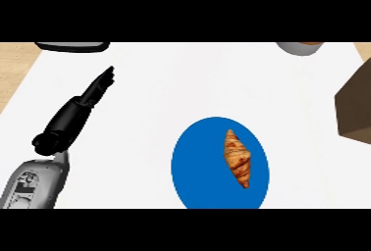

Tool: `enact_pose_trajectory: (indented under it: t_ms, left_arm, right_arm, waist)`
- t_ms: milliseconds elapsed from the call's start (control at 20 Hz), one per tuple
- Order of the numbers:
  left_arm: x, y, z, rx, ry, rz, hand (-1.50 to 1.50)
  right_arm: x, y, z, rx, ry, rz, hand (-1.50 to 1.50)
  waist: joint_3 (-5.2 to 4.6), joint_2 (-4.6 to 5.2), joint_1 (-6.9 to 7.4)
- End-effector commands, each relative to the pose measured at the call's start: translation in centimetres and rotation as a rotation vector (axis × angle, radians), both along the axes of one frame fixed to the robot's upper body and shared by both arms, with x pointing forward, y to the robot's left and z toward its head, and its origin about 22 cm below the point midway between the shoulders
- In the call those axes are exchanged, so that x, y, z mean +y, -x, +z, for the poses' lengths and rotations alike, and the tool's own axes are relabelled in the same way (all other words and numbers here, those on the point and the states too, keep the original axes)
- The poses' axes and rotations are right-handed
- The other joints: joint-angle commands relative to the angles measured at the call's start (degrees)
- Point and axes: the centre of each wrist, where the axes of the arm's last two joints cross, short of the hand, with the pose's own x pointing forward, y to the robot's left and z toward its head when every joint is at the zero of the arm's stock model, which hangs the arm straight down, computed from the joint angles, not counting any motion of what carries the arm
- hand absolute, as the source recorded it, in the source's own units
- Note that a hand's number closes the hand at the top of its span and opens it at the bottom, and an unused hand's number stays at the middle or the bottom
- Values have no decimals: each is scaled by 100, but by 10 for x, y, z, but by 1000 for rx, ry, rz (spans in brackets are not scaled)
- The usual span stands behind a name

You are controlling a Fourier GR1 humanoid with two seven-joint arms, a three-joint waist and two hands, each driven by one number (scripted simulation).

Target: Pick the bell pepper from the plate and place it in the cardboard box

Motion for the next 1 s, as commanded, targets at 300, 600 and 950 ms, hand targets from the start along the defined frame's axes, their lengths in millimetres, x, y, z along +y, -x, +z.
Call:
enact_pose_trajectory:
  t_ms: [300, 600, 950]
  left_arm:
    - [6, -2, 0, 14, 11, 16, 0]
    - [-6, 3, -6, 16, 0, 3, 0]
    - [-5, -5, 9, -17, 3, 5, 0]
  right_arm:
    - [0, -17, -11, -115, -558, 171, -150]
    - [5, -25, -43, -30, -1064, -43, -150]
    - [-44, 4, 5, -80, -1226, -203, -150]
  waist:
    - [26, -4, -91]
    - [23, -7, -57]
    - [39, 45, -86]
